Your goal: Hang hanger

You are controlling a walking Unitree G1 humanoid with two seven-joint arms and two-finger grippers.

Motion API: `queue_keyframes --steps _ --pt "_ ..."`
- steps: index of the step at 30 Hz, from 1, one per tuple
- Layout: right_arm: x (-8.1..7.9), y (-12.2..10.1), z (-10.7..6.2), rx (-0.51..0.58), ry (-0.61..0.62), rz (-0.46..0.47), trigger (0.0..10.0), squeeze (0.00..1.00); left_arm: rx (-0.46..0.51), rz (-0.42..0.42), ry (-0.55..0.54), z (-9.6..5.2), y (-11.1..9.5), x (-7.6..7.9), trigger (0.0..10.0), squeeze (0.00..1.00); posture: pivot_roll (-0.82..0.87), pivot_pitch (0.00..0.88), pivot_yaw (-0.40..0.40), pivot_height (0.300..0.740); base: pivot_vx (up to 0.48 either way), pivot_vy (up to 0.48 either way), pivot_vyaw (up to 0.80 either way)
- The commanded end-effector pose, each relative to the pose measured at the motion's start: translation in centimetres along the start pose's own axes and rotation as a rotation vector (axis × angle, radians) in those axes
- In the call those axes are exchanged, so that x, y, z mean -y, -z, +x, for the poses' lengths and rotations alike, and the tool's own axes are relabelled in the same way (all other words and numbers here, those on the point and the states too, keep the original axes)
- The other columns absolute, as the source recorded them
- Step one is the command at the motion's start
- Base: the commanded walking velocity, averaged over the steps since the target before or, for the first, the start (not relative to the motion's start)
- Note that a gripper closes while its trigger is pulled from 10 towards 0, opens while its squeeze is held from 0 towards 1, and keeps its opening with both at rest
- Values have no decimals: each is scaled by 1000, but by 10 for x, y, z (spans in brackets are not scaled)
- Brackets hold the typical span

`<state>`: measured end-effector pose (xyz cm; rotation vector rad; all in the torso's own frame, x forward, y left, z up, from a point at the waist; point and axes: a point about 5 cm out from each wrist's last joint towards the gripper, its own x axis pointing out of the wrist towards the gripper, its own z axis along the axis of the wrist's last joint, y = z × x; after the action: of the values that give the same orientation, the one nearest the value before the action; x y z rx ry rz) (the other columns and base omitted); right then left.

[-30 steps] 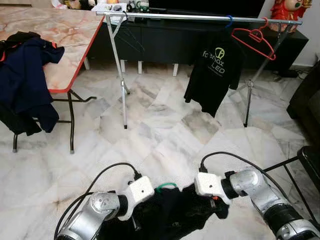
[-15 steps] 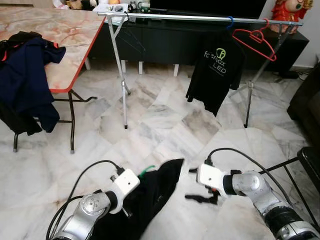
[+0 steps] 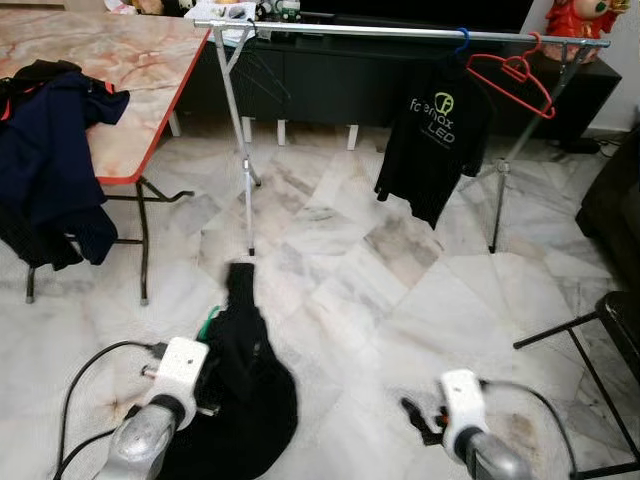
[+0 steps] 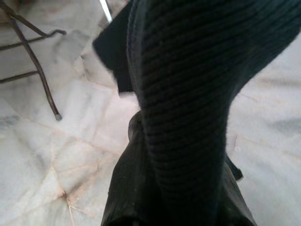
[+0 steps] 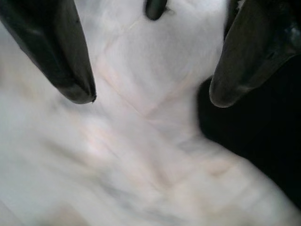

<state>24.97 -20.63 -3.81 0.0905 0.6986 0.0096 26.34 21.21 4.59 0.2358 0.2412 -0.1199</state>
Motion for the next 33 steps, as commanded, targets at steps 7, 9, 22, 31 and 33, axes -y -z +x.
queue_keyframes --steps 7,9,22,31,33 --pt "0 58 -15 -169 121 157 10000 0 68 -59 -49 -23 0 -18 10000 0 57 142 -24 740 0 0 0" --pt "-5 66 -17 -185 119 161 10000 0 57 -49 -51 -28 2 -18 10000 0 54 126 -21 740 0 0 0" --pt "1 85 -27 -250 149 106 10000 0 22 102 -102 -52 17 -45 10000 0 41 65 -11 740 138 0 0" --pt "-1 86 -27 -253 146 84 10000 0 72 194 -235 -59 10 -65 10000 0 50 49 -11 740 291 0 0" --pt "-5 85 -25 -249 133 70 10000 0 59 193 -173 -55 12 -52 10000 0 54 52 -10 740 272 0 0"
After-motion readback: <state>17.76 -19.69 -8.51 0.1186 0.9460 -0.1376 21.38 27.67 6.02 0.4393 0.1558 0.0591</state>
